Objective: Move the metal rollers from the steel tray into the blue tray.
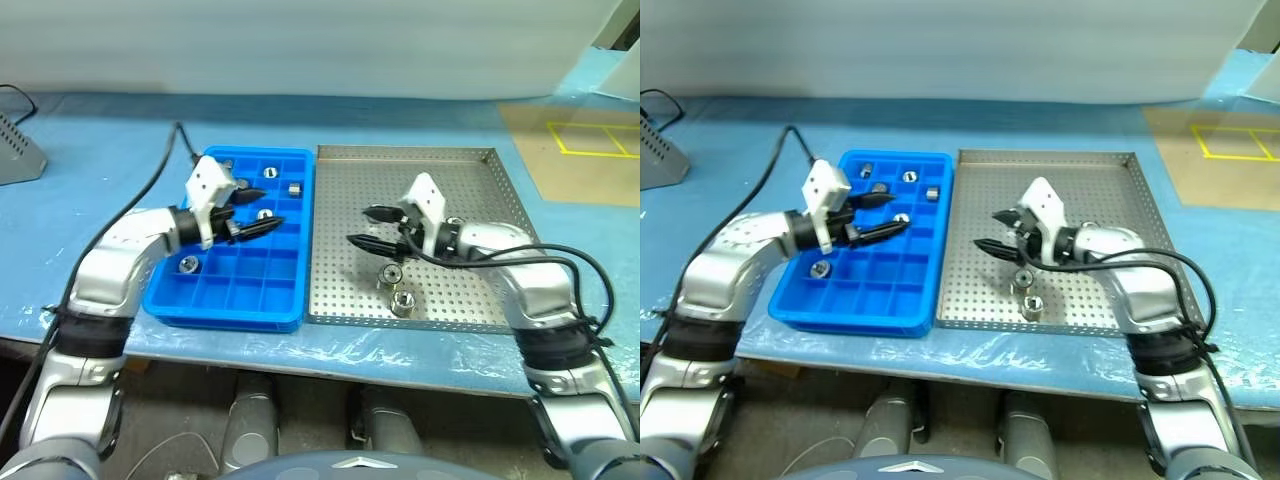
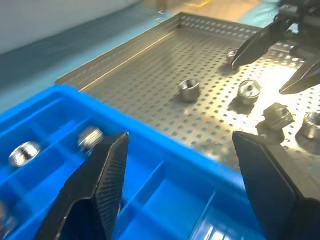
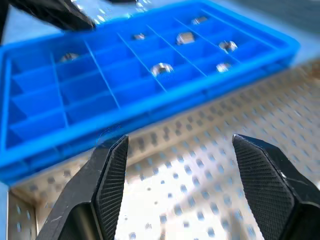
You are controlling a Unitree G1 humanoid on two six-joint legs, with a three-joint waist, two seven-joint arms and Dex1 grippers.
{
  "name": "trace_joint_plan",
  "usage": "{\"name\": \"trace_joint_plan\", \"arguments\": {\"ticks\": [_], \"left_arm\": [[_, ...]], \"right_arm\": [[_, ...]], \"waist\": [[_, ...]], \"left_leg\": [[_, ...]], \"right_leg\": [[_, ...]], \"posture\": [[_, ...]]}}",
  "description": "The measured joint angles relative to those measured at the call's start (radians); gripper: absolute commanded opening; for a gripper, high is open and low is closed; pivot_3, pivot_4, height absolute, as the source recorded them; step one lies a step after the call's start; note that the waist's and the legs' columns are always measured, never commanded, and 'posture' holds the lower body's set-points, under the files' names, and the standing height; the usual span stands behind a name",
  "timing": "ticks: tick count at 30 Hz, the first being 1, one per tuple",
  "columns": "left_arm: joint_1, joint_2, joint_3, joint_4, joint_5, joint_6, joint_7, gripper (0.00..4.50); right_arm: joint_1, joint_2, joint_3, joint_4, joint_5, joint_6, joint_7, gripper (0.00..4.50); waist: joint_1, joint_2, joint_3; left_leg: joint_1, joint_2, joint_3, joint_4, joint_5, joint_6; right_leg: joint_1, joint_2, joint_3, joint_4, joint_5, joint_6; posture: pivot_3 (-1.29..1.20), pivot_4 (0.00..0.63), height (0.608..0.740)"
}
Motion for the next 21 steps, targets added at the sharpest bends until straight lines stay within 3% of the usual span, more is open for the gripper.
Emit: {"name": "trace_joint_plan", "arguments": {"ticks": [10, 15, 21], "left_arm": [[-0.256, -0.279, -0.245, 0.376, 0.136, -0.25, -0.199, 3.49], [-0.295, -0.339, -0.311, 0.594, 0.227, -0.37, -0.284, 3.49], [-0.333, -0.371, -0.311, 0.693, 0.26, -0.446, -0.338, 3.49]], "right_arm": [[0.158, -0.053, -0.161, -0.15, 0.035, 0.064, -0.124, 3.37], [0.244, -0.059, -0.21, -0.232, 0.051, 0.094, -0.177, 3.37], [0.331, -0.058, -0.262, -0.311, 0.067, 0.123, -0.232, 3.37]], "waist": [[-0.062, 0.0, 0.0], [-0.105, 0.001, -0.001], [-0.108, 0.001, -0.001]], "left_leg": [[-0.004, 0.0, 0.0, 0.006, -0.003, 0.006], [-0.007, -0.001, 0.0, 0.012, -0.006, 0.01], [-0.01, -0.002, 0.0, 0.019, -0.009, 0.015]], "right_leg": [[0.0, 0.0, 0.0, -0.001, 0.0, 0.001], [0.0, 0.0, 0.0, -0.001, 0.0, 0.003], [0.001, -0.001, 0.0, -0.001, -0.001, 0.009]], "posture": [[-0.4, 0.15, 0.74], [-0.47, 0.15, 0.74], [-0.51, 0.15, 0.74]]}}
